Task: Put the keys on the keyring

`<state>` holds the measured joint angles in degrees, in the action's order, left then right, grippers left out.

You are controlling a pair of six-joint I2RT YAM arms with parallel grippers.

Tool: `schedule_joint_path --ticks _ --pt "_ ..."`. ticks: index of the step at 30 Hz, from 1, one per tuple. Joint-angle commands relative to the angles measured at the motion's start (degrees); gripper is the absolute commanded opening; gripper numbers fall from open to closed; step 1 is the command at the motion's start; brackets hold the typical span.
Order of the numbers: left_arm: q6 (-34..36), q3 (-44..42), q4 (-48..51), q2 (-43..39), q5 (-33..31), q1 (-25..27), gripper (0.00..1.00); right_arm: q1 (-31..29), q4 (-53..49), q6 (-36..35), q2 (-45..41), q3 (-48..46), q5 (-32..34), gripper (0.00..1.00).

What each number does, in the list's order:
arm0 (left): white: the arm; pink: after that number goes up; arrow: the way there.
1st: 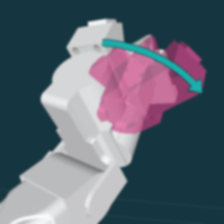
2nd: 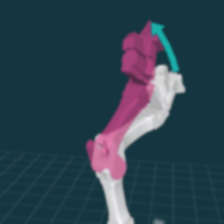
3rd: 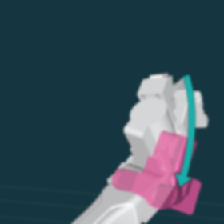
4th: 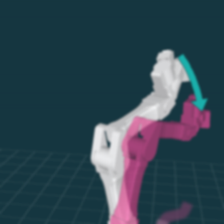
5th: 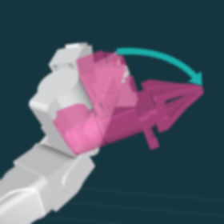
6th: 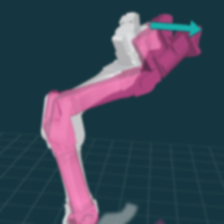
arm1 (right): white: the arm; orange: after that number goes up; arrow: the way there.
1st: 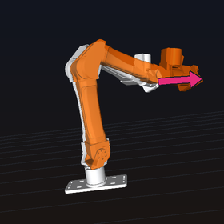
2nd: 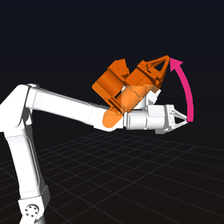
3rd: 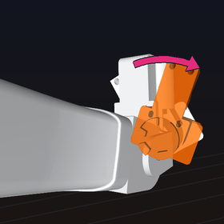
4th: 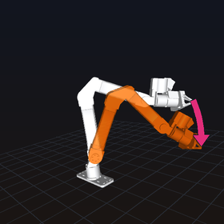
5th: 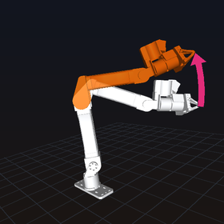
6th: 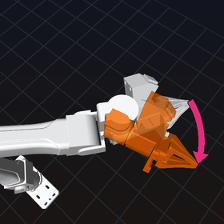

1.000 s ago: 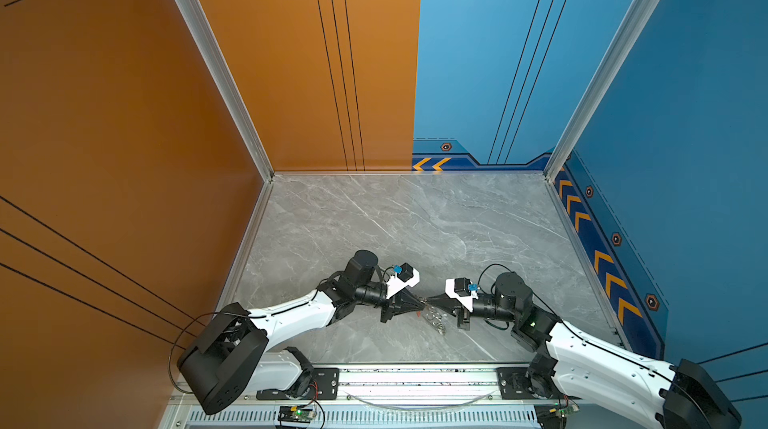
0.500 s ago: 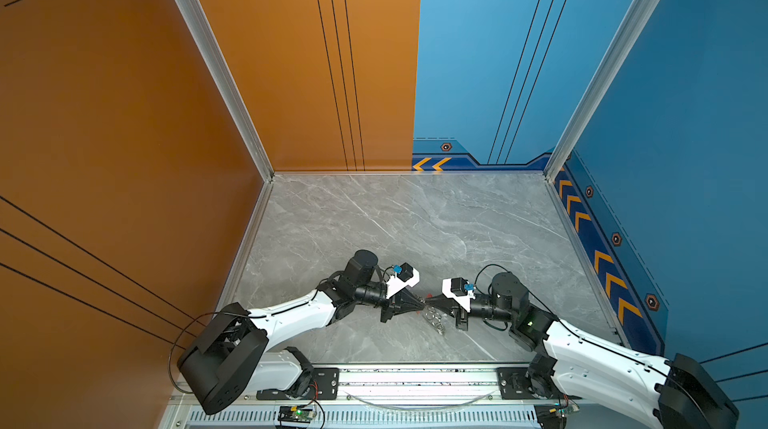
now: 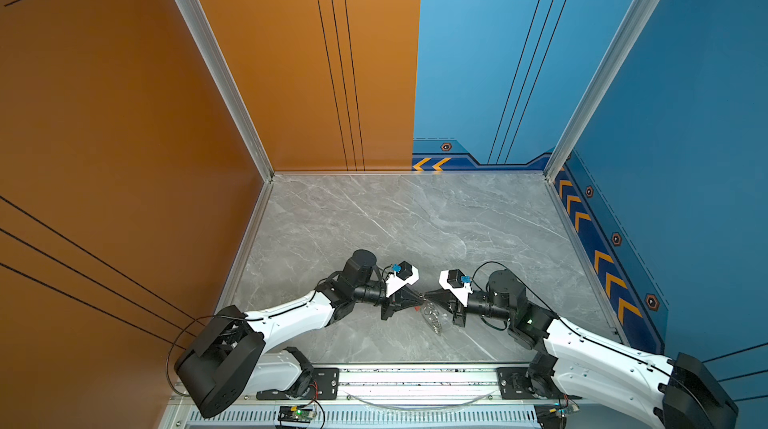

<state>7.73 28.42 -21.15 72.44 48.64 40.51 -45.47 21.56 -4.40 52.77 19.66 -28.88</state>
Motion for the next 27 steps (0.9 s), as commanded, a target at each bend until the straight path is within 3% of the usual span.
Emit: schedule_joint_path --ticks 1,16,23,27 --pt "2.36 -0.87 -0.31 -1.43 1.8 1.4 0.0 0.07 -4.82 2.07 0.32 1.67 7.51 0.0" --pt "3.0 -1.95 -1.43 -3.26 -0.81 1.41 0.0 -0.47 -10.6 6.23 3.43 5.11 17.34 0.0" --pt "2.35 -2.8 -3.06 -4.15 -2.4 1.33 0.0 -2.33 -15.02 4.8 3.5 6.27 22.62 0.0" --pt "2.12 -2.67 -3.05 -3.76 -2.94 1.24 0.0 -2.51 -12.98 5.4 2.24 5.34 20.79 0.0"
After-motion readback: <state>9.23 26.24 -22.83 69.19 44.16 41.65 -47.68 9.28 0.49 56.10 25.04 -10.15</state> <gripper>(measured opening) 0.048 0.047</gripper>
